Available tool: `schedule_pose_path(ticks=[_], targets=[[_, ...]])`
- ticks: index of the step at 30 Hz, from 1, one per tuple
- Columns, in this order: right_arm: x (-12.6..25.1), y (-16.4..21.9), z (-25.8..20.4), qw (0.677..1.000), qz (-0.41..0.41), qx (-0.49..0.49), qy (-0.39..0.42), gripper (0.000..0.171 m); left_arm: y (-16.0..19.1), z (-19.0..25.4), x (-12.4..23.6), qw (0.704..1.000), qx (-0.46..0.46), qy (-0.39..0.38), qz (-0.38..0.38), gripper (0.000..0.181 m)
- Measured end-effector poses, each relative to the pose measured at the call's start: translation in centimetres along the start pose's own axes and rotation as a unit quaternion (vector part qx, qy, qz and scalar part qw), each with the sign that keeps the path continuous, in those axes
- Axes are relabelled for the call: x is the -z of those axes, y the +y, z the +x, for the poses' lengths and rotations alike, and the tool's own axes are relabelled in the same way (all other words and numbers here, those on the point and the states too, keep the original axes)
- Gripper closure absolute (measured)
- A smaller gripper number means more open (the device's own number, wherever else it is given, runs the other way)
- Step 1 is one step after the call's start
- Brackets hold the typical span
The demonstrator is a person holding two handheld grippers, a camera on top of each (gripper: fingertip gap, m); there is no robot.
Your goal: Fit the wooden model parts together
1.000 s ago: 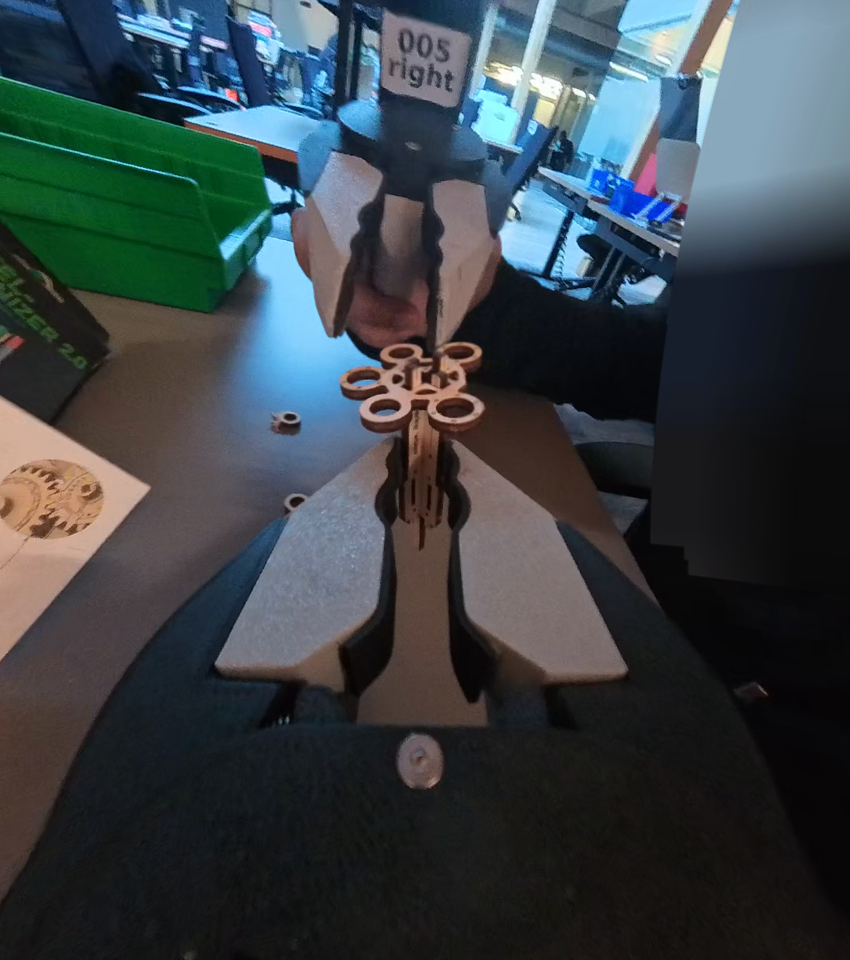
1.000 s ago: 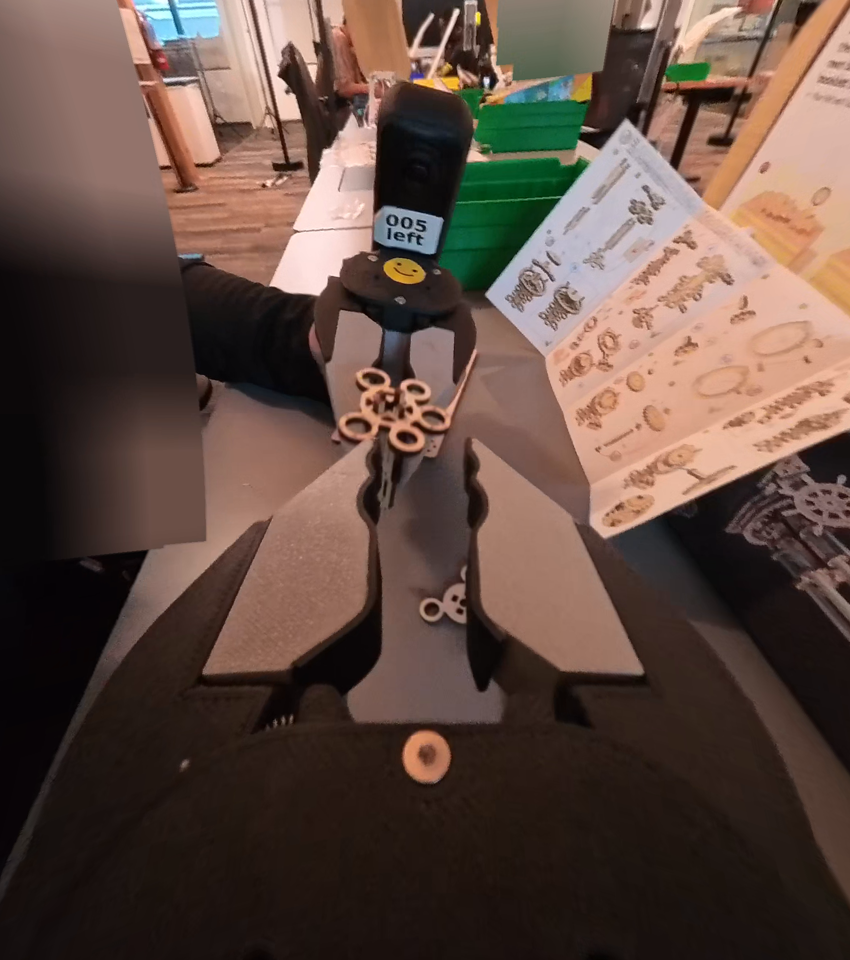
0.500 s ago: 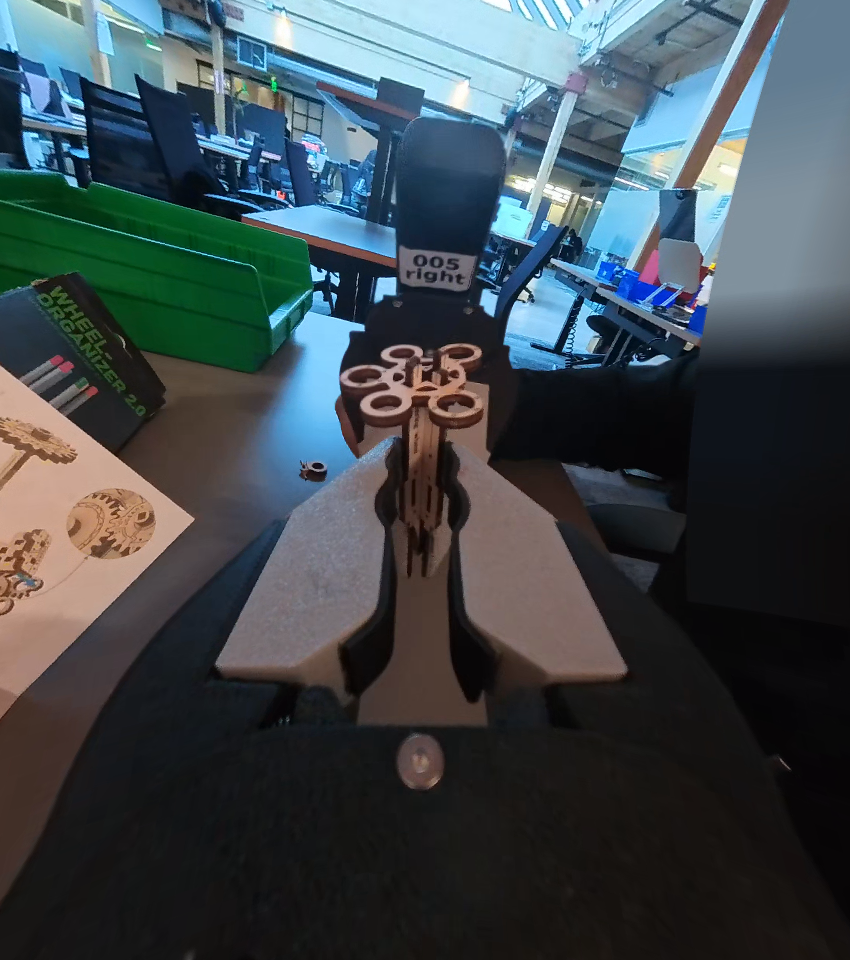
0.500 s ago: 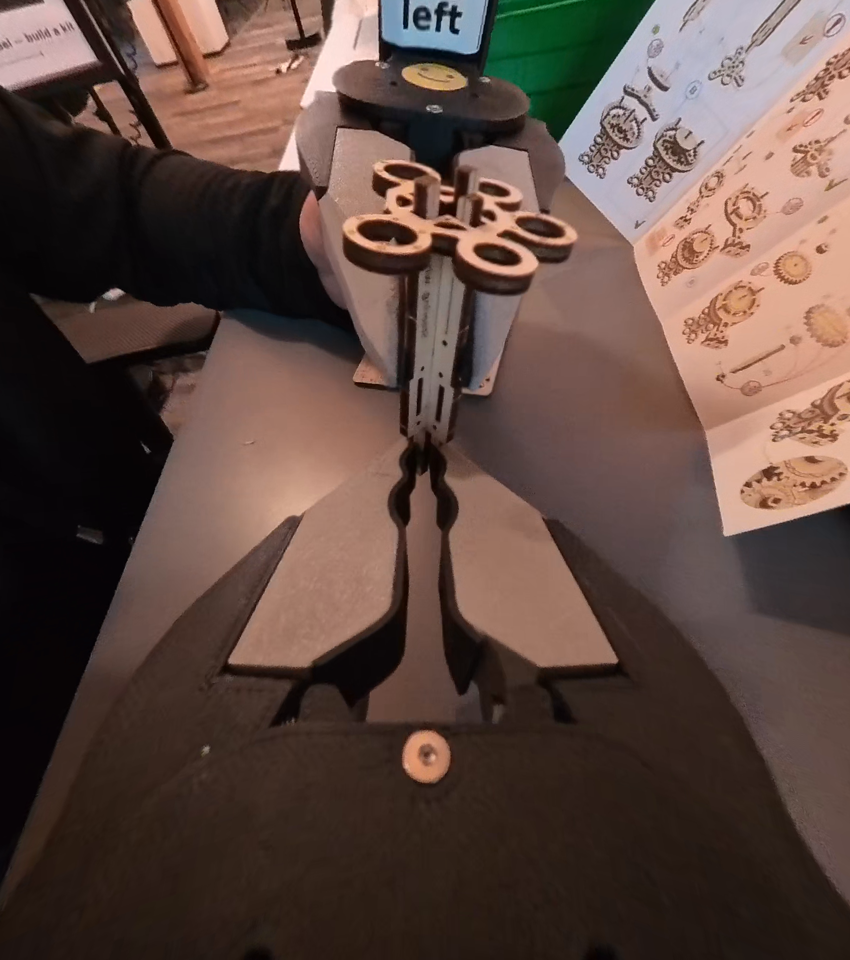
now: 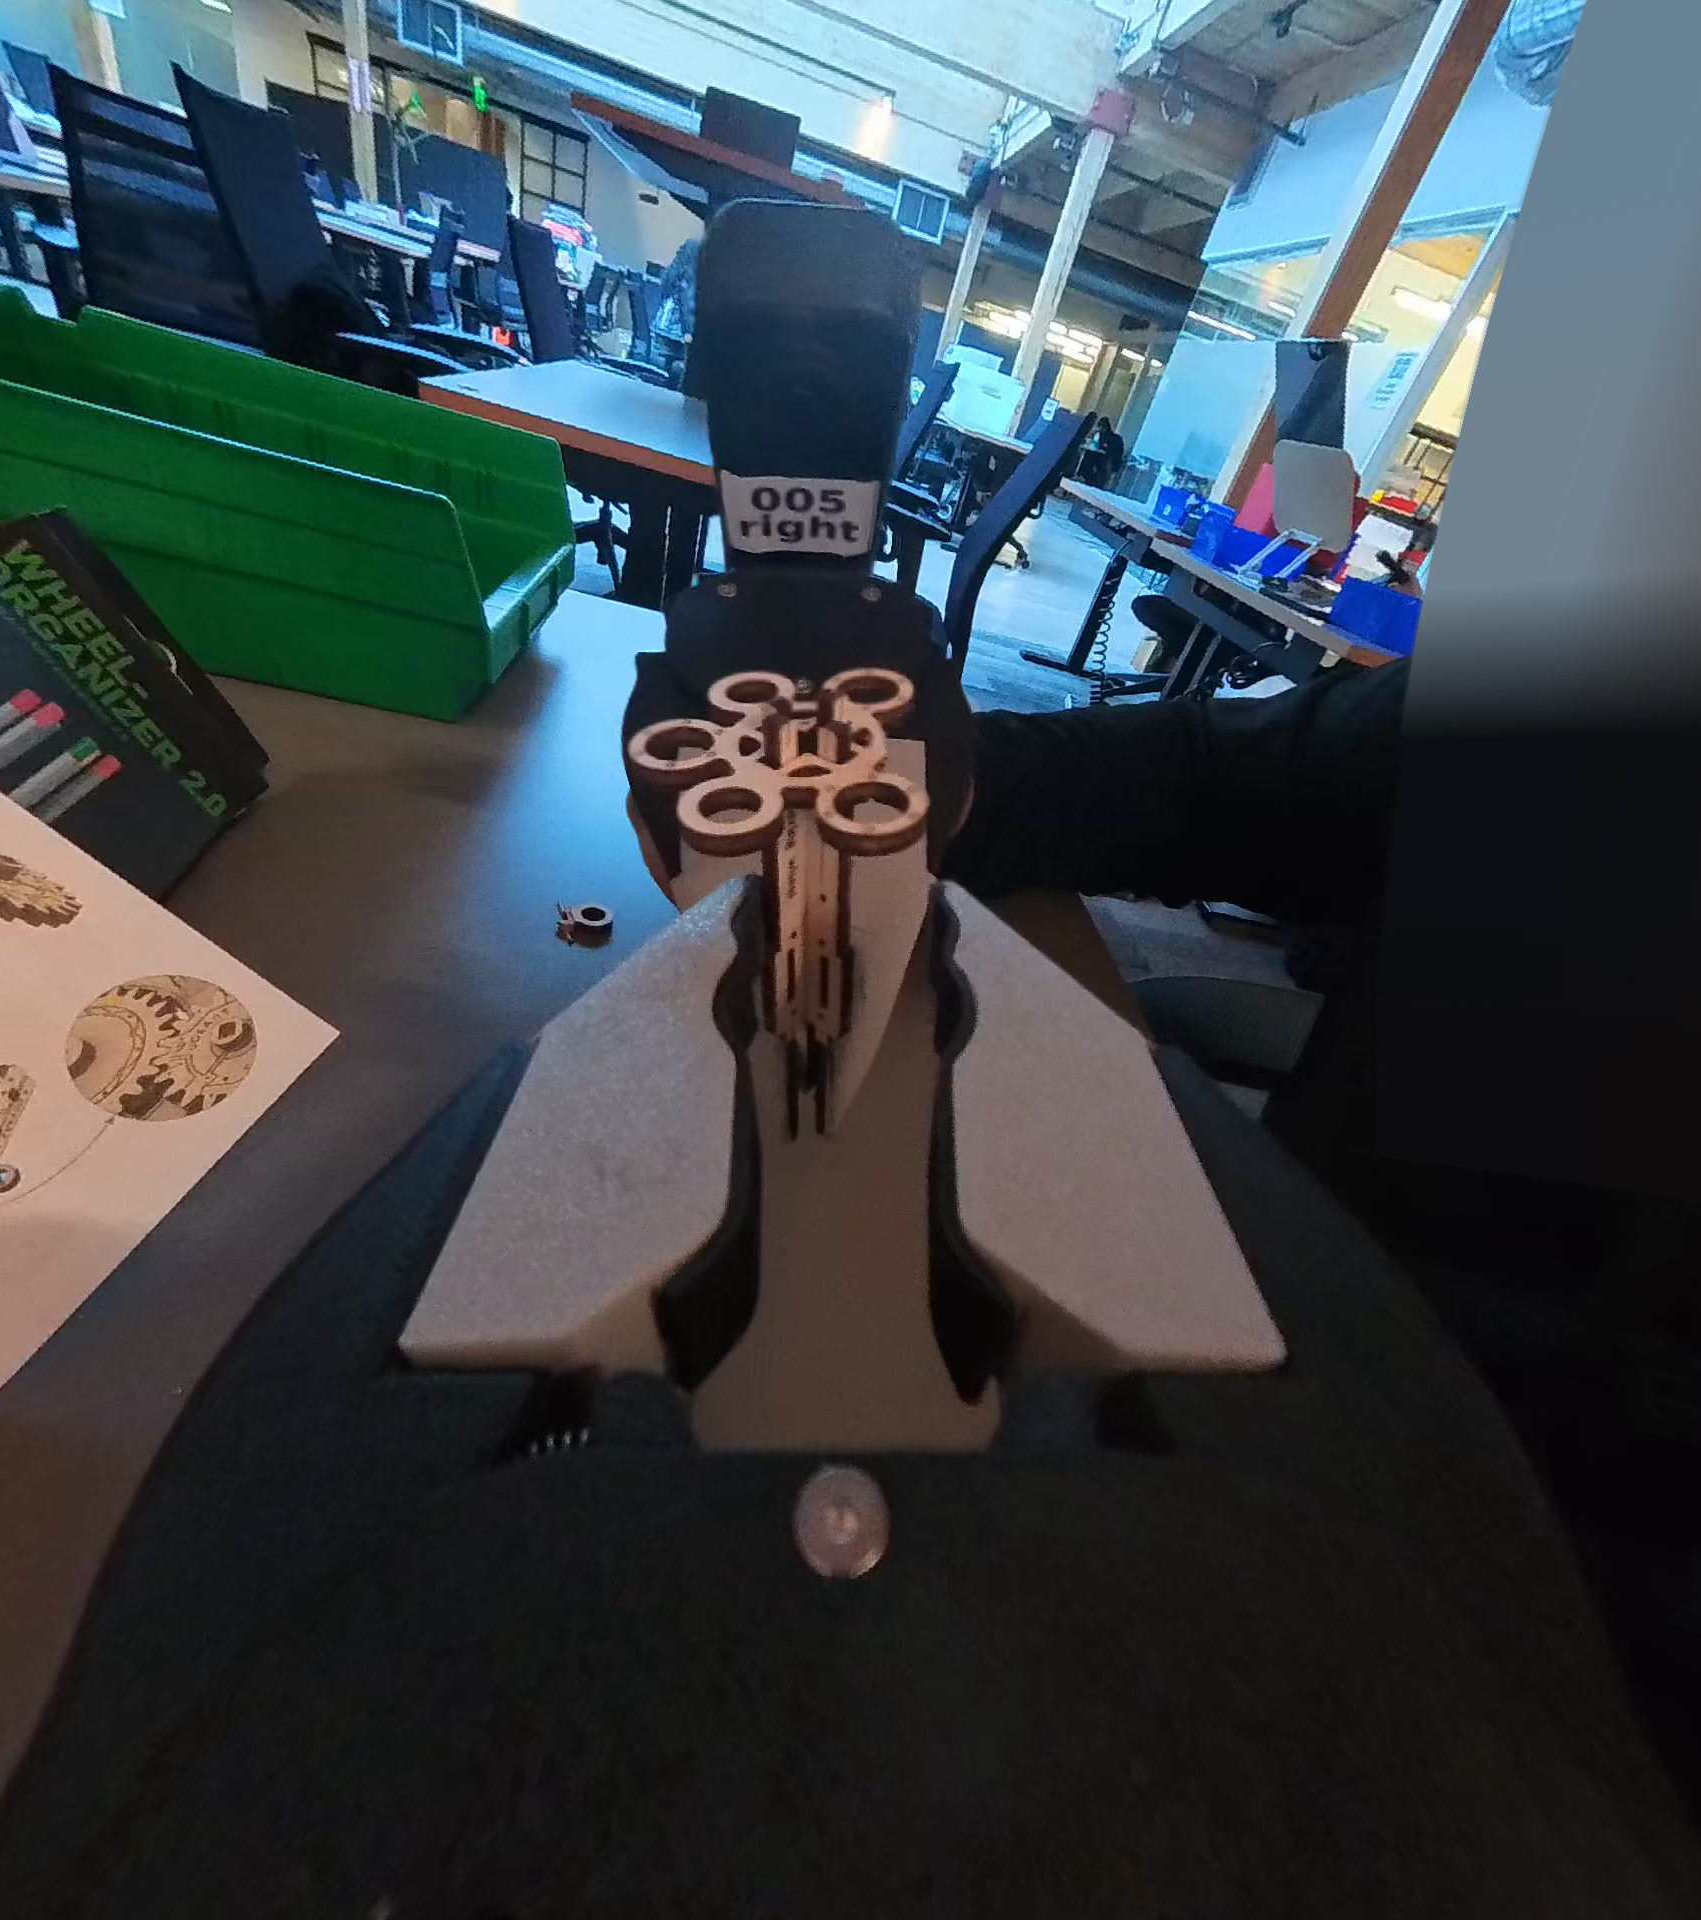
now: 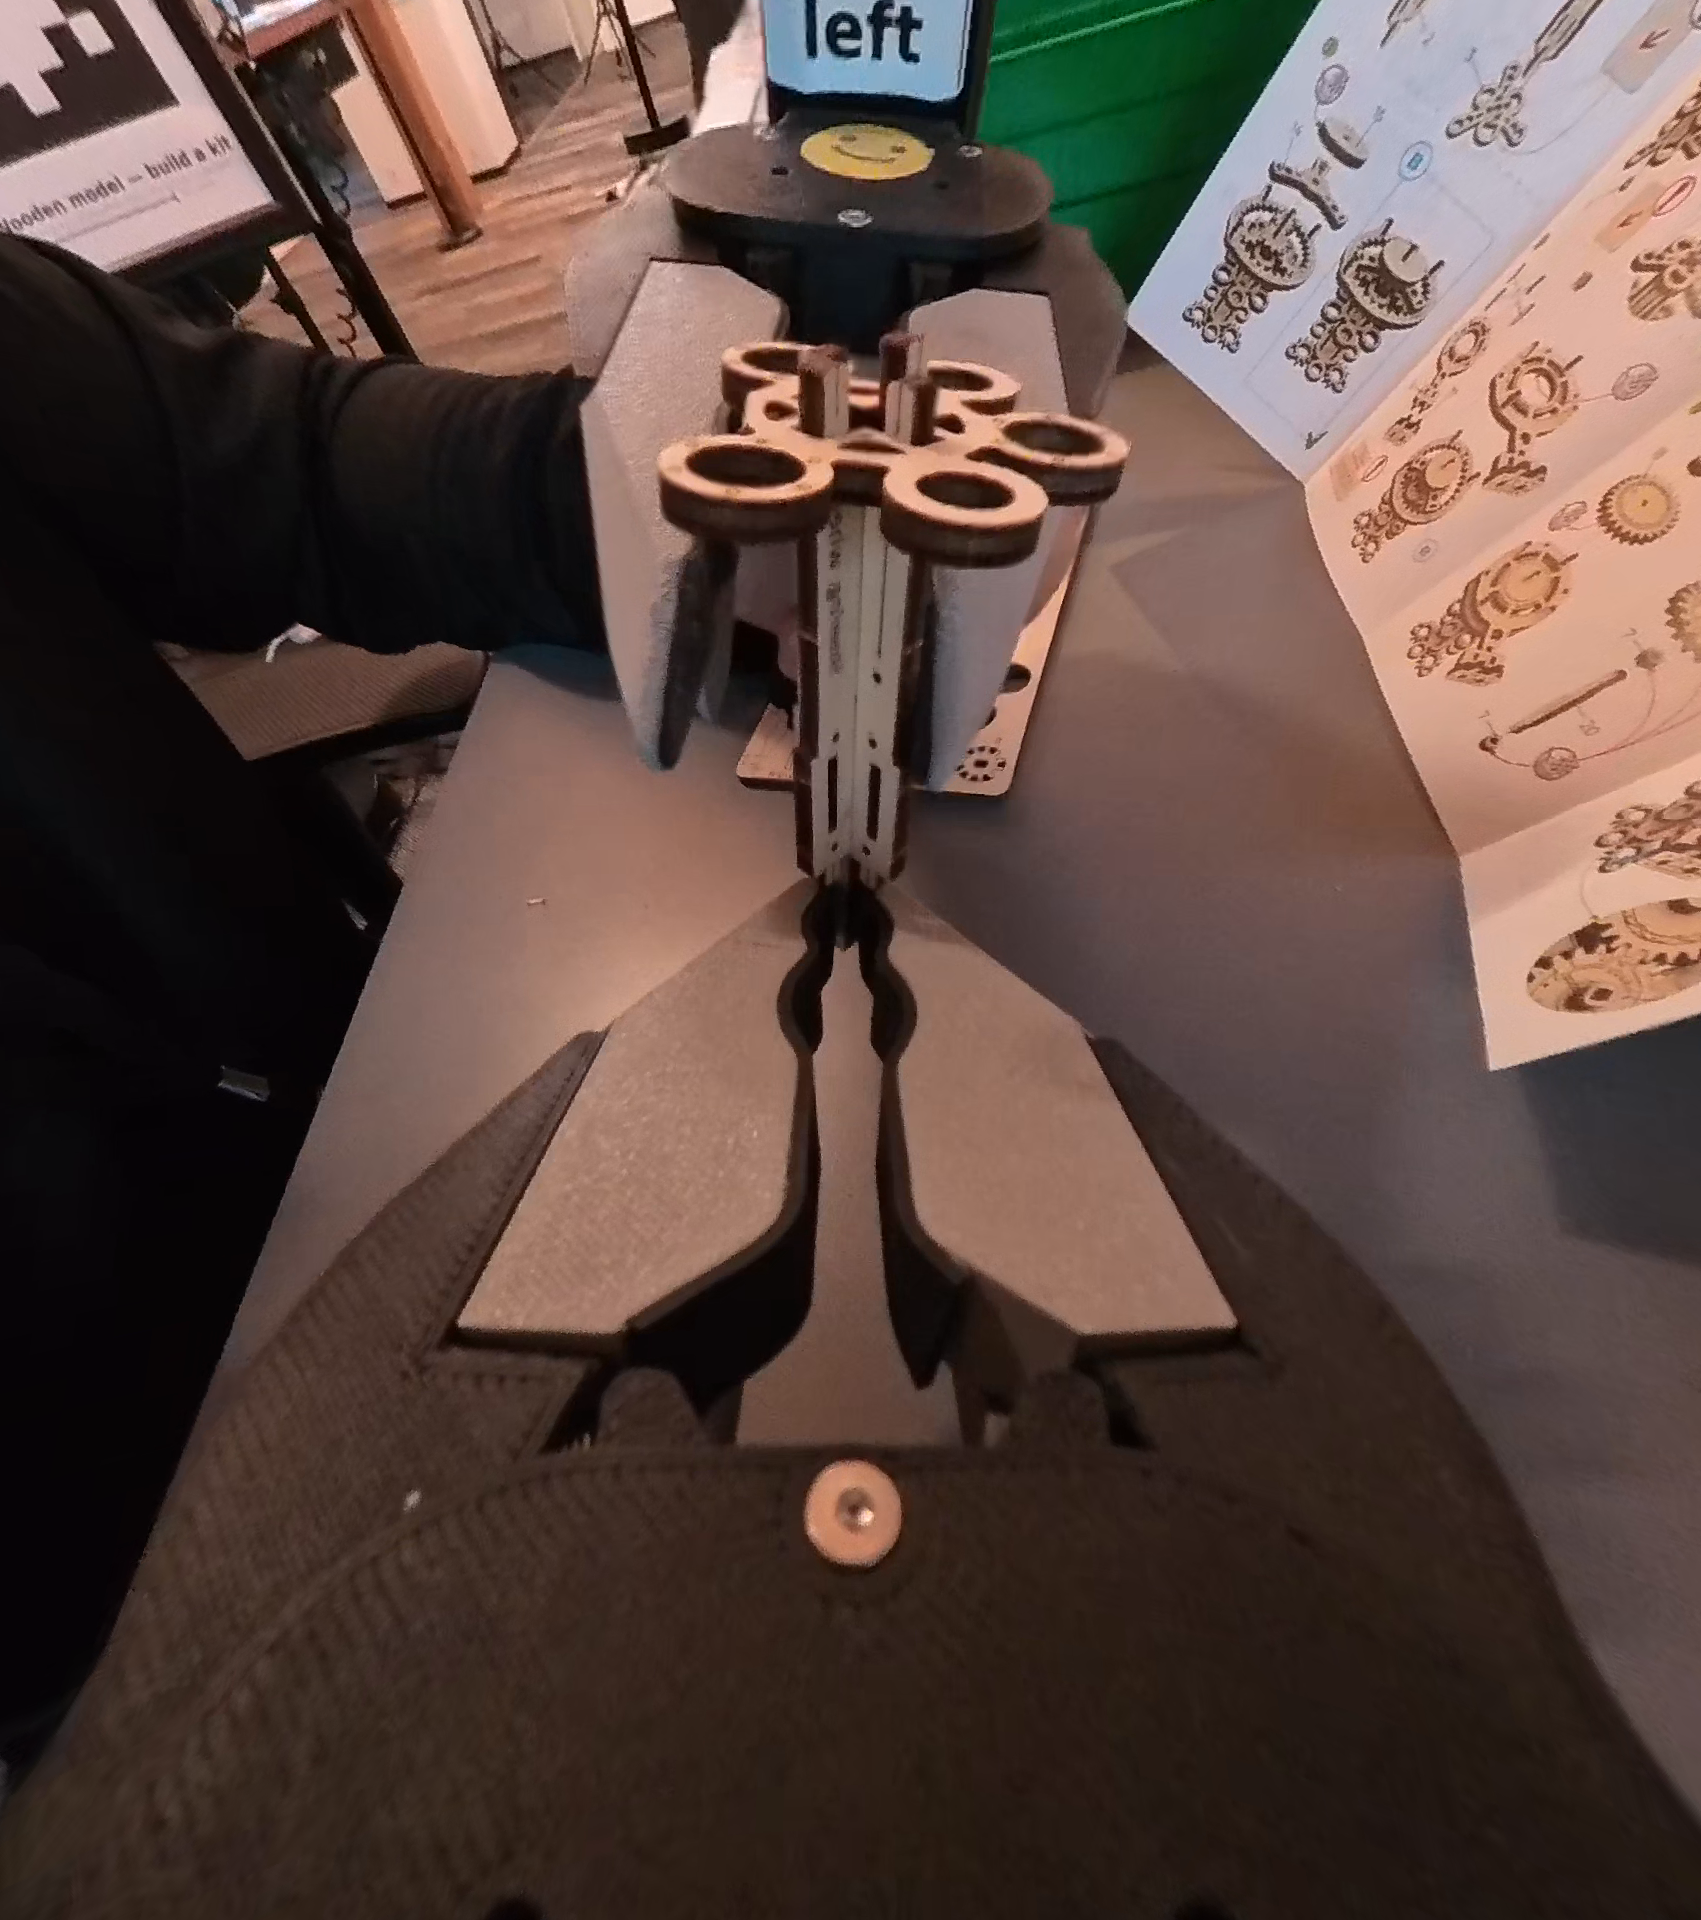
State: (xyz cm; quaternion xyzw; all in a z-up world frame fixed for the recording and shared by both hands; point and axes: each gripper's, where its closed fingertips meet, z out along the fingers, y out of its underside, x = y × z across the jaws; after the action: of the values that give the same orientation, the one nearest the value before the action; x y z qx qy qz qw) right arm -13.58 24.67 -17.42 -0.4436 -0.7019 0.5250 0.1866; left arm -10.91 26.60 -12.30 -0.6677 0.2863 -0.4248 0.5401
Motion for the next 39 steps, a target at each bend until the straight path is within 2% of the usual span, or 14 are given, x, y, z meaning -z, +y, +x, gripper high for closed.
schedule_pose_path(ticks=[4, 6, 7, 9, 10, 15, 16, 18, 22, 25, 27, 29, 34, 39], targets=[[-0.2, 0.1, -0.3, 1.000, -0.003, 0.001, -0.007, 0.171, 0.2, 0.1, 0.3, 1.000, -0.006, 0.005, -0.013, 0.156], [-0.1, -0.1, -0.4, 1.000, 0.005, -0.001, -0.011, 0.171, 0.5, -0.4, 0.5, 1.000, 0.000, -0.009, -0.030, 0.138], [0.1, -0.4, -0.4, 1.000, 0.012, -0.005, -0.014, 0.171, 0.7, -0.7, 0.7, 0.999, -0.001, -0.016, -0.039, 0.137], [0.4, -0.7, -0.3, 1.000, 0.022, -0.011, -0.013, 0.171, 0.6, -0.7, 0.9, 0.999, -0.017, -0.015, -0.032, 0.164], [0.4, -0.7, -0.2, 1.000, 0.023, -0.015, -0.012, 0.171, 0.6, -0.7, 0.8, 0.999, -0.022, -0.015, -0.027, 0.167], [0.2, -0.5, -0.7, 0.999, 0.017, -0.012, -0.025, 0.171, 1.8, -0.3, 0.0, 0.998, -0.005, 0.000, -0.059, 0.152], [0.1, -0.5, -0.8, 1.000, 0.014, -0.008, -0.027, 0.171, 1.8, -0.1, -0.1, 0.998, -0.005, 0.005, -0.056, 0.152], [-0.2, -0.4, -1.1, 0.999, 0.011, -0.007, -0.034, 0.171, 1.7, 0.3, -0.3, 0.999, -0.012, 0.013, -0.048, 0.165], [-0.1, -0.3, -1.1, 0.999, 0.013, -0.015, -0.041, 0.170, 1.7, 0.3, -0.4, 0.998, -0.038, -0.004, -0.052, 0.165], [0.9, 0.8, -0.3, 0.999, -0.028, -0.003, -0.024, 0.152, 2.0, 0.1, -0.5, 0.996, -0.054, -0.020, -0.065, 0.166], [2.4, 1.1, 1.1, 0.999, -0.048, 0.020, 0.016, 0.152, 2.6, -0.6, -0.3, 0.995, -0.056, -0.038, -0.078, 0.165], [4.4, -0.3, 2.0, 0.998, -0.025, 0.038, 0.052, 0.150, 3.0, -1.1, -0.3, 0.994, -0.048, -0.049, -0.088, 0.165], [7.7, -6.5, -0.2, 0.988, 0.136, 0.059, 0.045, 0.159, 3.7, -2.0, -0.5, 0.989, -0.050, -0.080, -0.111, 0.165], [5.8, -5.7, -0.1, 0.992, 0.101, 0.057, 0.056, 0.171, 4.1, -2.0, -1.0, 0.985, -0.077, -0.090, -0.127, 0.166]])
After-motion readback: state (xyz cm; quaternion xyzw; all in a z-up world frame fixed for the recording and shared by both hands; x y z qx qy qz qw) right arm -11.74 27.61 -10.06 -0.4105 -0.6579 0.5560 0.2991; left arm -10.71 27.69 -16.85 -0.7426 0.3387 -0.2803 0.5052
